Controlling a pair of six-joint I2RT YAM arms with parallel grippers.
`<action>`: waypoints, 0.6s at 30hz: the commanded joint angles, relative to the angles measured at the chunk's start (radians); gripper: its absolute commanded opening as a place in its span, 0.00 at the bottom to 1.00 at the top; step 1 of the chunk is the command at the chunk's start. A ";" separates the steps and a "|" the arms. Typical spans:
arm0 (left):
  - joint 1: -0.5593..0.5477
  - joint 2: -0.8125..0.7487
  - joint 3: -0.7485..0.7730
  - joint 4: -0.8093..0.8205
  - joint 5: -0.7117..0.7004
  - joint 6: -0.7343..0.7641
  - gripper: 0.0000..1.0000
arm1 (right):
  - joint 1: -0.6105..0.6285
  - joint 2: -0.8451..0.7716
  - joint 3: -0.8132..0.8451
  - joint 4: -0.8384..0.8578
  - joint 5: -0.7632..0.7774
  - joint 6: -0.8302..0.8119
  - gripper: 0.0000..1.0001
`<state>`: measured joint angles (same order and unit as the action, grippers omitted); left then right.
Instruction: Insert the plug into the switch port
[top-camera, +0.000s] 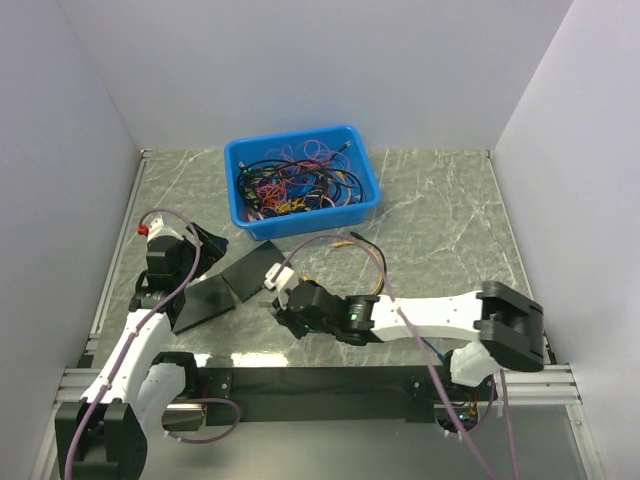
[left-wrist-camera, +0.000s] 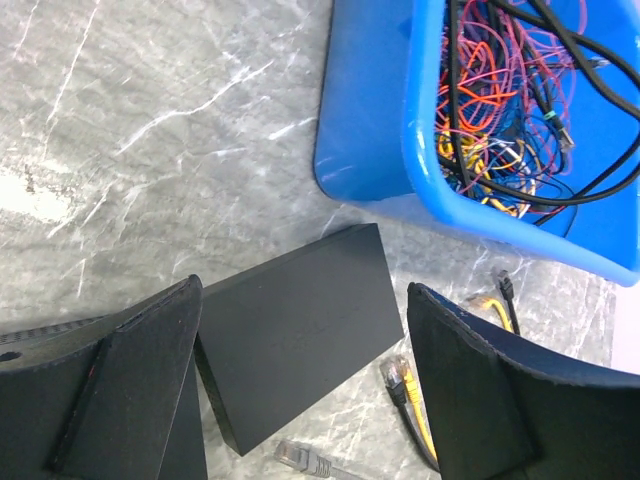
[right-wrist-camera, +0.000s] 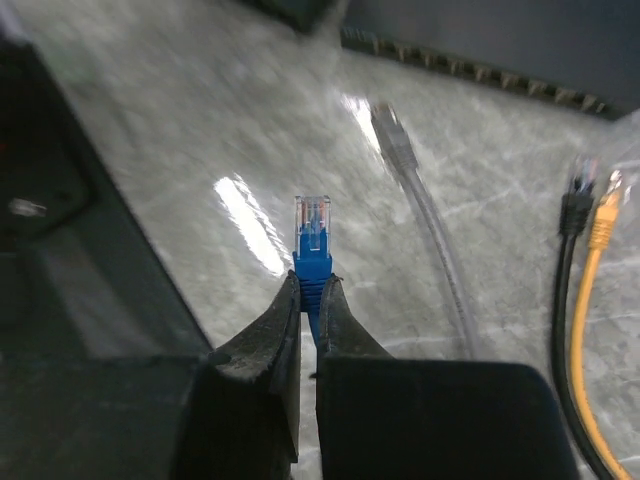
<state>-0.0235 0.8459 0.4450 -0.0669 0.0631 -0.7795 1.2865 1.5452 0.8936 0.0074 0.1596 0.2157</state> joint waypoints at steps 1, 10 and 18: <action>-0.006 -0.022 0.012 0.006 0.014 0.006 0.89 | -0.006 -0.121 0.002 0.034 -0.023 0.025 0.00; -0.009 -0.004 0.021 0.013 0.014 -0.003 0.89 | -0.119 -0.532 -0.002 0.028 -0.097 0.050 0.00; -0.013 0.002 0.040 0.004 0.012 -0.006 0.88 | -0.269 -0.636 0.174 -0.053 -0.009 -0.013 0.00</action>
<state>-0.0319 0.8501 0.4450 -0.0738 0.0639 -0.7811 1.0554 0.9115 0.9680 -0.0166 0.1120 0.2367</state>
